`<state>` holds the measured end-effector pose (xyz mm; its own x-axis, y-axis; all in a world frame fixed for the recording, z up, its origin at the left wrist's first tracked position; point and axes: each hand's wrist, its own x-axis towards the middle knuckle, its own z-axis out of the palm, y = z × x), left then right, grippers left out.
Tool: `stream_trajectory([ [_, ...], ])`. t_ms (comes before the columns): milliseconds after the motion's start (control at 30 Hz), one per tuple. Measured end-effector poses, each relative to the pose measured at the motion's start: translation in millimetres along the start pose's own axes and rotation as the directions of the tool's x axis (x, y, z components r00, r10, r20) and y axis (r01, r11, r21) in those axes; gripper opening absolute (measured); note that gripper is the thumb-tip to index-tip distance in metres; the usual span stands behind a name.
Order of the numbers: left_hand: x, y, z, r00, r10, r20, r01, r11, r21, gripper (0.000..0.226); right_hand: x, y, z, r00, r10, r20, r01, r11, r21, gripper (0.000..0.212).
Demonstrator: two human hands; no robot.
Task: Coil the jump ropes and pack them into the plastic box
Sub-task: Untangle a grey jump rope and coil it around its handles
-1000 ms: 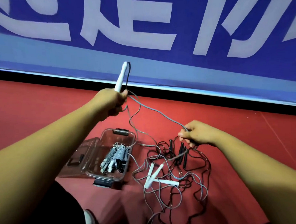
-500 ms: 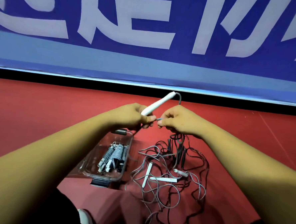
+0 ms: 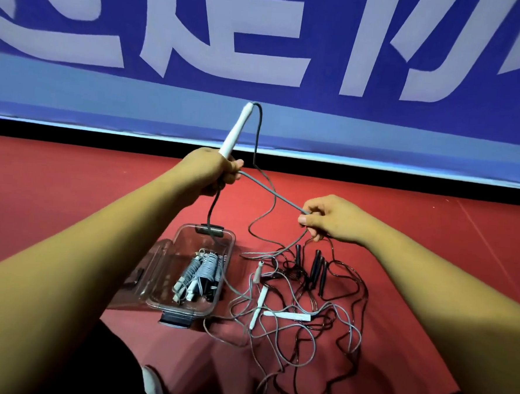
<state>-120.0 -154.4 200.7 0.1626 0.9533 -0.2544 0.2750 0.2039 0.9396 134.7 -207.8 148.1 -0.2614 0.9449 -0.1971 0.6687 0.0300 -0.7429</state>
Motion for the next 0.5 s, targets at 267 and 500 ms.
stream_trajectory([
  [267, 14, -2, -37, 0.979, 0.001, -0.204, 0.005, 1.0, 0.029, 0.02, -6, 37, -13, 0.993, 0.118, 0.028, -0.115, 0.989, -0.088, 0.025],
  [500, 14, -23, -37, 0.983, 0.158, -0.094, -0.083, 0.841, 0.535, 0.013, -7, 14, -9, 0.988, 0.146, -0.048, -0.137, 0.977, 0.165, 0.019],
])
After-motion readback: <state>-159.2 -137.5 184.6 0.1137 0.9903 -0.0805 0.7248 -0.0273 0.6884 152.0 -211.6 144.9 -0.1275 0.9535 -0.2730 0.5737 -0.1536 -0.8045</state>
